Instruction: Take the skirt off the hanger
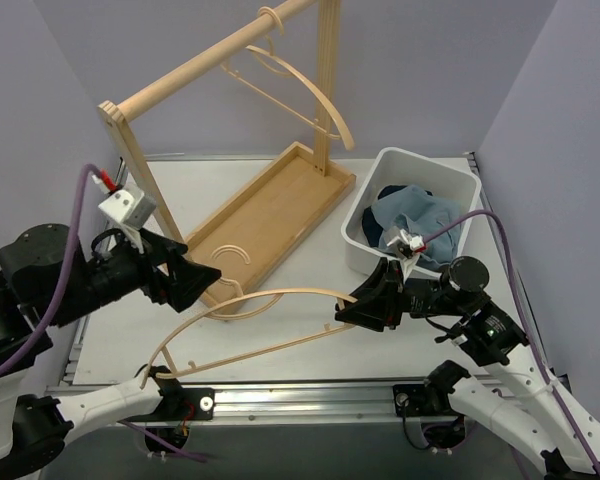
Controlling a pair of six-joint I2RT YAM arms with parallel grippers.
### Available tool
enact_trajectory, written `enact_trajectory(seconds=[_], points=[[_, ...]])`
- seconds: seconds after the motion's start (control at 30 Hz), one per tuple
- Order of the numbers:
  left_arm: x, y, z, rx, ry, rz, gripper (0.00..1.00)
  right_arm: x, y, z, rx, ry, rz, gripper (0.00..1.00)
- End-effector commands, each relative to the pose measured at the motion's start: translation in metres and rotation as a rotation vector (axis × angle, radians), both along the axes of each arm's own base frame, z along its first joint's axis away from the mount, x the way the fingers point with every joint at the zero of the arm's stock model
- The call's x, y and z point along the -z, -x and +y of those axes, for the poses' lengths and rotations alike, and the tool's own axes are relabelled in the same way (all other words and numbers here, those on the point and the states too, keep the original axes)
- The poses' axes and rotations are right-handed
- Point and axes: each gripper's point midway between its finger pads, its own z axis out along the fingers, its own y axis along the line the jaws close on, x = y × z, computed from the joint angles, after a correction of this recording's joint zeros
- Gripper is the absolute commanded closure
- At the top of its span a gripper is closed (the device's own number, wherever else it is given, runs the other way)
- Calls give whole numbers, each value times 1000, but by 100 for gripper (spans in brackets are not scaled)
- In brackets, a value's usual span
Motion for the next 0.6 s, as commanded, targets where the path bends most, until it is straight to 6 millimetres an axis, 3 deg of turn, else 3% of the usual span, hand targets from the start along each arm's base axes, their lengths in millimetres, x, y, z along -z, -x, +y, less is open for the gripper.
enact_trajectory(seconds=[0.0,0.17,0.2,0.3,0.5,0.57], points=[[-15,-19,48,-275,55,-76,6,-13,-4,-4,47,-17,-53,100],[-16,-21,67,-368,94,-99,6,-15,-13,-8,119,17,-59,100],[-18,-21,72,-389,104,-107,6,-5,-20,-10,164,62,-23,100],[-14,-18,77,-395,124,-114,6,0,-36,-14,244,132,-9,100],[-1,-16,68,-365,174,-95,6,-6,-79,-13,403,185,-2,100],[6,-14,65,-352,174,-81,6,-20,-91,-13,451,189,-24,100]])
